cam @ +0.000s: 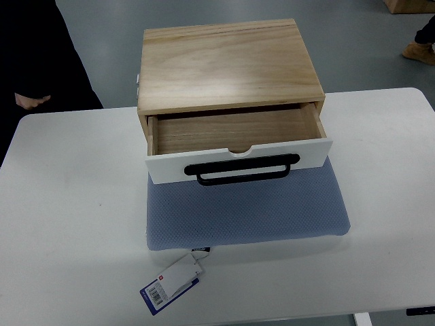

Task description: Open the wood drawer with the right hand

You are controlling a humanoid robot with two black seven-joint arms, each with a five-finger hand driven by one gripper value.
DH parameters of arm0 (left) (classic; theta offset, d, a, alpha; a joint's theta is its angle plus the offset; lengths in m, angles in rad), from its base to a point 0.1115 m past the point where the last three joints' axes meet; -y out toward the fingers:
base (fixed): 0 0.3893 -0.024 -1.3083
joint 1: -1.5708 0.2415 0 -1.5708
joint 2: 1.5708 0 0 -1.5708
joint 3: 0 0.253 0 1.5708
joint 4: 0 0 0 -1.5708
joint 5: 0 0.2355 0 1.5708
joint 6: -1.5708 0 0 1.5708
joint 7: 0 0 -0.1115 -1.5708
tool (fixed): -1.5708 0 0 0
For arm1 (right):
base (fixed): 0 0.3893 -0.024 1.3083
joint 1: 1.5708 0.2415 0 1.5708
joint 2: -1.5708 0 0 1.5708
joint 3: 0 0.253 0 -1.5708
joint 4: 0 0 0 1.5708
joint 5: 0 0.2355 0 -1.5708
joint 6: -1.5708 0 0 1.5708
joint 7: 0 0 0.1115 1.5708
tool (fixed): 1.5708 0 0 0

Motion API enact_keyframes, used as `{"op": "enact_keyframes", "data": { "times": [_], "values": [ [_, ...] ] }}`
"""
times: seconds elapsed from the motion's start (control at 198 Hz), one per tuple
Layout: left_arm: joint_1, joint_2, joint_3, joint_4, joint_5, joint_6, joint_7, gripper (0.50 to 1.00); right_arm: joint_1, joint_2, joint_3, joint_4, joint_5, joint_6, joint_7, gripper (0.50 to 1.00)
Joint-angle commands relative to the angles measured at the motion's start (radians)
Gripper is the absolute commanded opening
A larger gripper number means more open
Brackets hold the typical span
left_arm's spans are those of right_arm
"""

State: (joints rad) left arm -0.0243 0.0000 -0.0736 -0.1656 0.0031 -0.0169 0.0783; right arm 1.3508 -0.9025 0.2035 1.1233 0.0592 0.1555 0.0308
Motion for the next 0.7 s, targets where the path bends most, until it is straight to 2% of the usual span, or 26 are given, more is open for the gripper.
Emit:
{"op": "enact_keyframes", "data": {
  "times": [0.0, 0.081, 0.086, 0.137, 0.187, 0.192, 0.294, 0.694],
  "values": [
    [0.000, 0.000, 0.000, 0.000, 0.000, 0.000, 0.000, 1.000, -0.143, 0.045, 0.151, -0.065, -0.019, -0.016, 0.000, 0.930],
    [0.000, 0.000, 0.000, 0.000, 0.000, 0.000, 0.000, 1.000, -0.179, 0.059, 0.189, -0.082, -0.024, -0.022, 0.000, 0.930],
    [0.000, 0.000, 0.000, 0.000, 0.000, 0.000, 0.000, 1.000, -0.234, 0.088, 0.251, -0.109, -0.036, -0.033, 0.001, 0.932],
    [0.000, 0.000, 0.000, 0.000, 0.000, 0.000, 0.000, 1.000, -0.282, 0.116, 0.310, -0.141, -0.051, -0.043, 0.001, 0.932],
    [0.000, 0.000, 0.000, 0.000, 0.000, 0.000, 0.000, 1.000, -0.282, 0.116, 0.310, -0.142, -0.052, -0.043, 0.001, 0.932],
    [0.000, 0.000, 0.000, 0.000, 0.000, 0.000, 0.000, 1.000, -0.321, 0.149, 0.367, -0.176, -0.065, -0.047, 0.001, 0.932],
    [0.000, 0.000, 0.000, 0.000, 0.000, 0.000, 0.000, 1.000, -0.394, 0.206, 0.454, -0.230, -0.088, -0.048, 0.001, 0.932],
    [0.000, 0.000, 0.000, 0.000, 0.000, 0.000, 0.000, 1.000, -0.581, 0.364, 0.700, -0.355, -0.102, -0.047, 0.005, 0.934]
  ]
}}
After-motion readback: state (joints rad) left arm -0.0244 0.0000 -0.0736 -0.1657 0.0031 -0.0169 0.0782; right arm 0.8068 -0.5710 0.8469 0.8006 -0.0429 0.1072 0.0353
